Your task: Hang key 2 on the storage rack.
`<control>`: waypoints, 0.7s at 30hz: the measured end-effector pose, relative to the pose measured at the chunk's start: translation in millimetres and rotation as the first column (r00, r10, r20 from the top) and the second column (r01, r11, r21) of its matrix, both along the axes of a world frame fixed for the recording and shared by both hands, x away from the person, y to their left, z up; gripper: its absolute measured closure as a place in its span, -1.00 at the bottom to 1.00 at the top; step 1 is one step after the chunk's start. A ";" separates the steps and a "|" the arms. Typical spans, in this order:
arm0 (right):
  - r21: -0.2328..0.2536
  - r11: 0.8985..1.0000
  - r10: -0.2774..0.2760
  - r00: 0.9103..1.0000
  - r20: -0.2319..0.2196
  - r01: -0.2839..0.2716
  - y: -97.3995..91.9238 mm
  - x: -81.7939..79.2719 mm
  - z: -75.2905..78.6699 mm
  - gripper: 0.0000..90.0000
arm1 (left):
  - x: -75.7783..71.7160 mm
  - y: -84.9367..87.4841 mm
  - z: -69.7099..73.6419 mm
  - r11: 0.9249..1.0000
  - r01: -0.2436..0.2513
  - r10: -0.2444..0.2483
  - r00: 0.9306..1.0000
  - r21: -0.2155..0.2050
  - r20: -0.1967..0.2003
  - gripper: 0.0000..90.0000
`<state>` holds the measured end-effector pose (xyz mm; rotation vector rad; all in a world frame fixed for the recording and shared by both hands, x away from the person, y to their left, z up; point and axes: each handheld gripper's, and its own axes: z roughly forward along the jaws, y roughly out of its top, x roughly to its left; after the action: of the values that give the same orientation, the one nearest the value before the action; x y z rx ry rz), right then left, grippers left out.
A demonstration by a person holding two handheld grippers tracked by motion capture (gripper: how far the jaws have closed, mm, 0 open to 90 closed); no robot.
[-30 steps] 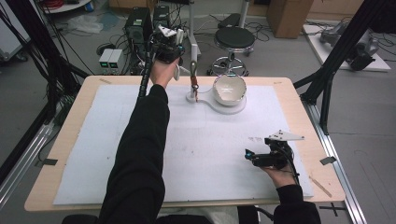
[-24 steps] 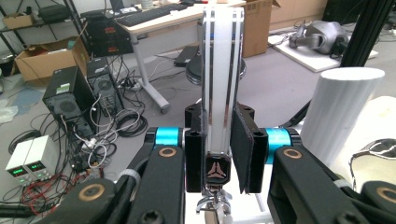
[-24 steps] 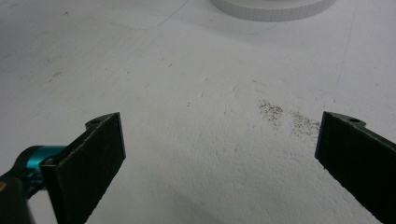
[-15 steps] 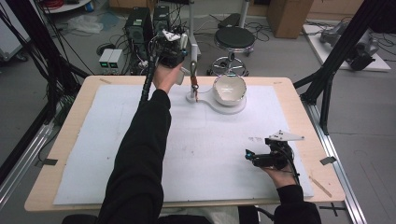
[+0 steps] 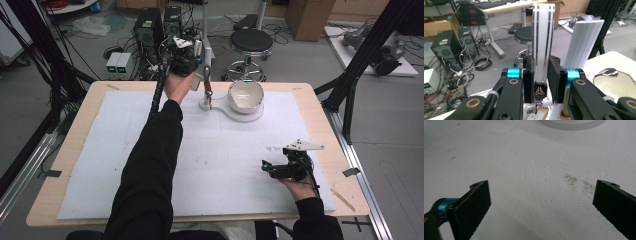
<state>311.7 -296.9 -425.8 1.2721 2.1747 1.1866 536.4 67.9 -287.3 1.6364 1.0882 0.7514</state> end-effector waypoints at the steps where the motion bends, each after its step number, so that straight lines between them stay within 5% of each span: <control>1: 0.000 1.000 0.000 1.000 -0.003 0.000 0.2 -0.2 0.0 -0.98 | -0.7 0.7 -1.4 1.000 -0.001 0.001 1.000 -0.011 -0.003 0.68; 21: -0.002 1.000 -0.001 1.000 -0.001 0.001 0.3 -0.2 -0.2 -0.98 | -8.3 3.4 -19.9 0.997 0.031 -0.034 0.999 -0.063 -0.037 0.62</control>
<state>311.4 -296.6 -426.0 1.2731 2.1758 1.1828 528.1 71.3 -307.2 1.6170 1.0985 0.6611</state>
